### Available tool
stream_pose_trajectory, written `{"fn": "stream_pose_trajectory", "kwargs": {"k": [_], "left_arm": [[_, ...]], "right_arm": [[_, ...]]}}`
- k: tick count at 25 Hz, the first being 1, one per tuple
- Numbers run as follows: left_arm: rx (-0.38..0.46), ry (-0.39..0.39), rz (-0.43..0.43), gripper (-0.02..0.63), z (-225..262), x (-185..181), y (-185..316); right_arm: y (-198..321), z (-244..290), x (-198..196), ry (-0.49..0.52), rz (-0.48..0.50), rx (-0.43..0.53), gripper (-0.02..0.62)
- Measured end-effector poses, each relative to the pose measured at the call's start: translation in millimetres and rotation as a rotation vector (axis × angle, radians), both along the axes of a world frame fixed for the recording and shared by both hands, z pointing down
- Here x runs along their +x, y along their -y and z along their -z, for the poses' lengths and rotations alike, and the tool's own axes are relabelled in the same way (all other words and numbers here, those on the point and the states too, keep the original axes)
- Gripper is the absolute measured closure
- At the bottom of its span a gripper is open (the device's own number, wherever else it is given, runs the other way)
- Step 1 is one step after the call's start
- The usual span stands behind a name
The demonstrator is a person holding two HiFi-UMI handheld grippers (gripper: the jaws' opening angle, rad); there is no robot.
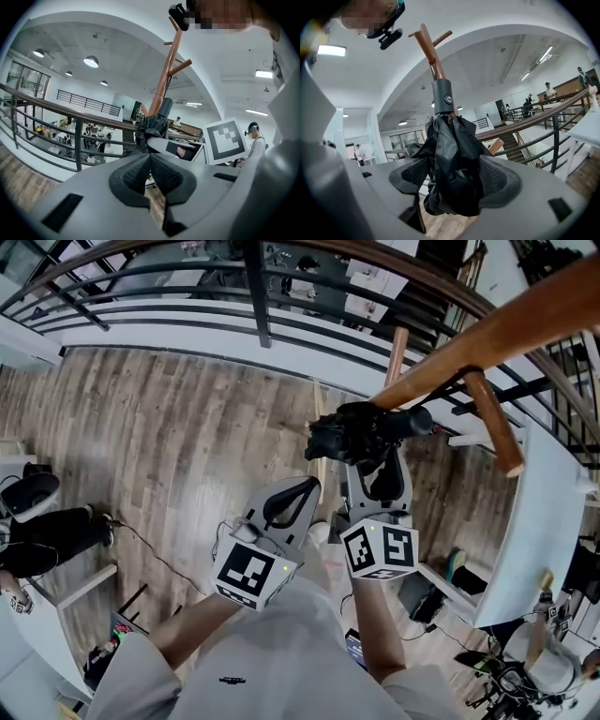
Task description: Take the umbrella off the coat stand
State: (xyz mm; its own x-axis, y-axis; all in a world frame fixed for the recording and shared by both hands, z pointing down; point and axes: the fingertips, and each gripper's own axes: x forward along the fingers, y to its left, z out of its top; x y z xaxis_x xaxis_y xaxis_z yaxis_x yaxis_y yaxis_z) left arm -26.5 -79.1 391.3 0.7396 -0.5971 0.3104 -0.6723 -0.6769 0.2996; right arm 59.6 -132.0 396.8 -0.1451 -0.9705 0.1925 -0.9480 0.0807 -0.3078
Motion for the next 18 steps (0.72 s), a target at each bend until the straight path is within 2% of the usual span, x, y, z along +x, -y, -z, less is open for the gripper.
{"fn": "stream_pose_trajectory", "kwargs": {"k": [8,12,18], "left_arm": [[-0.014,0.007,0.001,0.581,-8,-11,3],[0.006,-0.023,0.013,0.581,-8,-14,9],[-0.048,0.013,-0.011,0.581,-17,-26,2]], "right_arm": [[13,-1,-9,-0.008,-0.033,0.004,0.265],[21,-6,-8,0.010,-0.063,-0.003,0.243],[25,-9,-17,0.037,-0.062,-0.017,0.239]]}}
